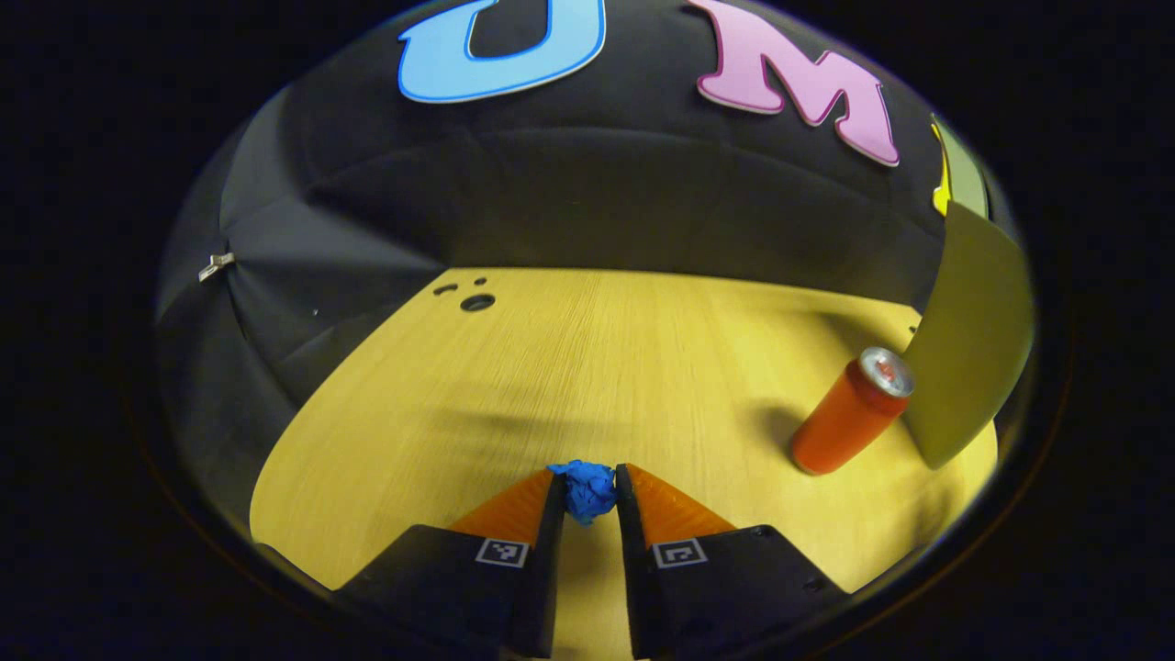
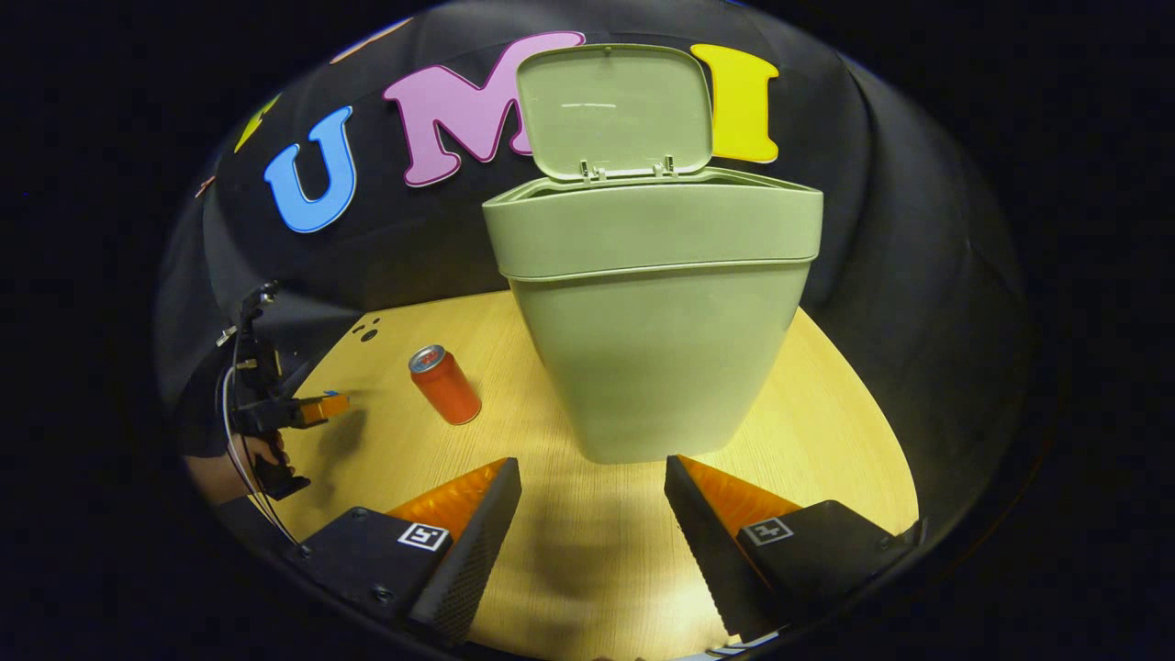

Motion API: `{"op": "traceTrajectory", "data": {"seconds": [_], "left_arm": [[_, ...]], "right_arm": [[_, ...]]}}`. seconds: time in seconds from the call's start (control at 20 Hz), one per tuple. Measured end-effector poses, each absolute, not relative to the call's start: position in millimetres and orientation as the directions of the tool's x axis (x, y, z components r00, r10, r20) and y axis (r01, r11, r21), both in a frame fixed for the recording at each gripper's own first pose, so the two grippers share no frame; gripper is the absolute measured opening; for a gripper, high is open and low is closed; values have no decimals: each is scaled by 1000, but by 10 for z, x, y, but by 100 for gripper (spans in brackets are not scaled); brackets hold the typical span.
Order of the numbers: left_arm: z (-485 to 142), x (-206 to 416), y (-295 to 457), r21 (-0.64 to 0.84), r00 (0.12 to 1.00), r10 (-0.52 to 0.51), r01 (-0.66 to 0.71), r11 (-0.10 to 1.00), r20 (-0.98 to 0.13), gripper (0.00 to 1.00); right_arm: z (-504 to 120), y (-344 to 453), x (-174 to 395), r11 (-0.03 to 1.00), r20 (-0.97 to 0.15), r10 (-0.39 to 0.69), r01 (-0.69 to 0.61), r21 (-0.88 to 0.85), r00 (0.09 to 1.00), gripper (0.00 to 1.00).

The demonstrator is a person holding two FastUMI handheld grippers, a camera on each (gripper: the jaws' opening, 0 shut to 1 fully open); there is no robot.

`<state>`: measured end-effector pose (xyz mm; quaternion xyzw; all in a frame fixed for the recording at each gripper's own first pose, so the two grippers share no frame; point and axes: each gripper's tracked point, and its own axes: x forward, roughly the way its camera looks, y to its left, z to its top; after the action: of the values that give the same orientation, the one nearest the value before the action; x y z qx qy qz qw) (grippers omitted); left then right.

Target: Press the lid of the desktop garbage bin to open it, pick up the crumpled paper on the desktop and throw it into the bin, then pick up the pop can on the desktop and drop it into the bin, and finally close the garbage bin lid.

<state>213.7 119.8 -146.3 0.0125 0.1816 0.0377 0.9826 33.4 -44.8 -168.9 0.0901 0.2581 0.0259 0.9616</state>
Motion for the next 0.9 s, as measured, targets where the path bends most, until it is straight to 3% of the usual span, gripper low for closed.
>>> {"op": "traceTrajectory", "data": {"seconds": [0.5,0.9], "left_arm": [[-316,1874,200,-55,964,-143,134,989,-223,34],[427,1740,-1169,-94,909,-404,395,914,-103,35]], "right_arm": [[-1689,-666,260,978,-467,84,18,209,880,99],[-1755,-880,276,969,-463,76,43,242,883,99]]}}
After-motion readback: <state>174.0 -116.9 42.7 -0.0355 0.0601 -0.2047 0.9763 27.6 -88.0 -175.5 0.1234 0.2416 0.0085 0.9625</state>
